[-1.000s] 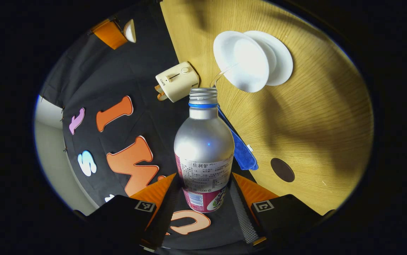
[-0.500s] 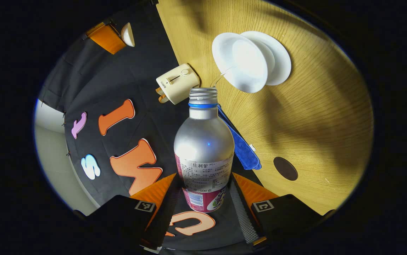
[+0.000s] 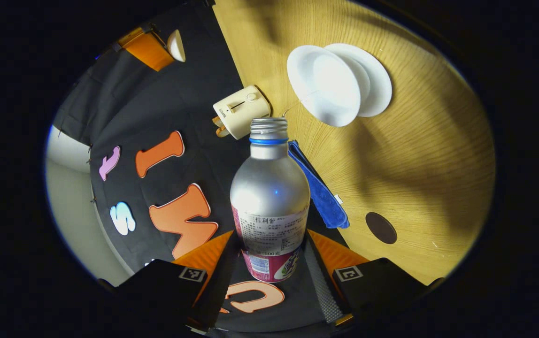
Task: Open the teacup lid with one hand, grasp the water bottle and pour water into the teacup with the other hand; after pouring, place the water bottle on the coaster and then close the teacup lid.
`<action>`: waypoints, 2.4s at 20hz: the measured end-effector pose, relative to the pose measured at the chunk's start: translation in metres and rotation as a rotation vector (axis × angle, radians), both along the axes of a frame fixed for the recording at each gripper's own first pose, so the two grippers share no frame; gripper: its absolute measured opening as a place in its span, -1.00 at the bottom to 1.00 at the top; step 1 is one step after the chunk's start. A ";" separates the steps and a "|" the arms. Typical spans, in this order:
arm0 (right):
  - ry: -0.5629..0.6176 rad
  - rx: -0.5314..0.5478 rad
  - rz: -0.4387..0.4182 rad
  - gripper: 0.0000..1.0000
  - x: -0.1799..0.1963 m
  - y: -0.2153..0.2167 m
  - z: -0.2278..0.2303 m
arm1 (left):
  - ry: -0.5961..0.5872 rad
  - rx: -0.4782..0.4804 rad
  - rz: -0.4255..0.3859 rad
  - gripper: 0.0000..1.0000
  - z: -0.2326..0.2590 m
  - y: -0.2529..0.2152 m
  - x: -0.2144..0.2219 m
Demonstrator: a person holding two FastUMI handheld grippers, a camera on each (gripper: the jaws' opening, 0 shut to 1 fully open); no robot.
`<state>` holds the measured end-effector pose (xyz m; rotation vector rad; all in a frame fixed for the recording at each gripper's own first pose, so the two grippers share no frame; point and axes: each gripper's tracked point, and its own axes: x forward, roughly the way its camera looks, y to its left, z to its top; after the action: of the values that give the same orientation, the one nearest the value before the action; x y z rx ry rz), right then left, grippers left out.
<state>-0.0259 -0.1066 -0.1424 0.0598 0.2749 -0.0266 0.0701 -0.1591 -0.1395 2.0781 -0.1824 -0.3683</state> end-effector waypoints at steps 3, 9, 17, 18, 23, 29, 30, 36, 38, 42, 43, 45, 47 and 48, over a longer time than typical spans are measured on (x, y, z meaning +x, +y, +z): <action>0.000 0.010 0.000 -0.58 0.002 0.003 0.001 | -0.008 -0.062 -0.006 0.68 0.006 0.000 0.002; -0.002 0.019 0.021 -0.58 0.008 0.020 0.003 | -0.019 -0.306 0.022 0.63 0.027 0.010 0.005; 0.015 0.039 0.072 -0.58 0.022 0.055 -0.005 | -0.023 -0.791 0.069 0.67 0.063 0.044 0.025; 0.015 0.039 0.072 -0.58 0.024 0.058 -0.005 | -0.027 -0.855 0.081 0.66 0.066 0.051 0.030; 0.017 0.069 0.110 -0.59 0.035 0.086 -0.007 | 0.001 -1.187 0.170 0.67 0.081 0.078 0.047; 0.045 0.067 0.164 -0.59 0.044 0.124 -0.023 | 0.092 -1.554 0.276 0.66 0.076 0.086 0.066; 0.050 0.066 0.172 -0.58 0.044 0.129 -0.026 | 0.112 -1.606 0.293 0.66 0.074 0.087 0.065; 0.098 0.064 0.201 -0.58 0.045 0.148 -0.052 | 0.255 -1.838 0.382 0.66 0.061 0.086 0.067; 0.116 0.054 0.204 -0.58 0.045 0.150 -0.063 | 0.283 -1.875 0.393 0.62 0.056 0.085 0.068; 0.154 0.037 0.211 -0.58 0.044 0.153 -0.081 | 0.351 -1.931 0.435 0.67 0.043 0.082 0.073; 0.161 0.034 0.215 -0.58 0.044 0.155 -0.084 | 0.361 -1.942 0.447 0.60 0.040 0.082 0.074; 0.171 0.020 0.217 -0.58 0.042 0.155 -0.089 | 0.380 -1.965 0.471 0.62 0.034 0.085 0.075; 0.174 0.009 0.227 -0.58 0.040 0.157 -0.092 | 0.407 -1.991 0.491 0.67 0.028 0.087 0.075; 0.167 0.007 0.233 -0.58 0.039 0.158 -0.091 | 0.420 -2.000 0.502 0.67 0.025 0.085 0.075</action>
<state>0.0135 0.0518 -0.2331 0.0323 0.4472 0.2015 0.1456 -0.0745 -0.1142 0.0184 0.1998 -0.1202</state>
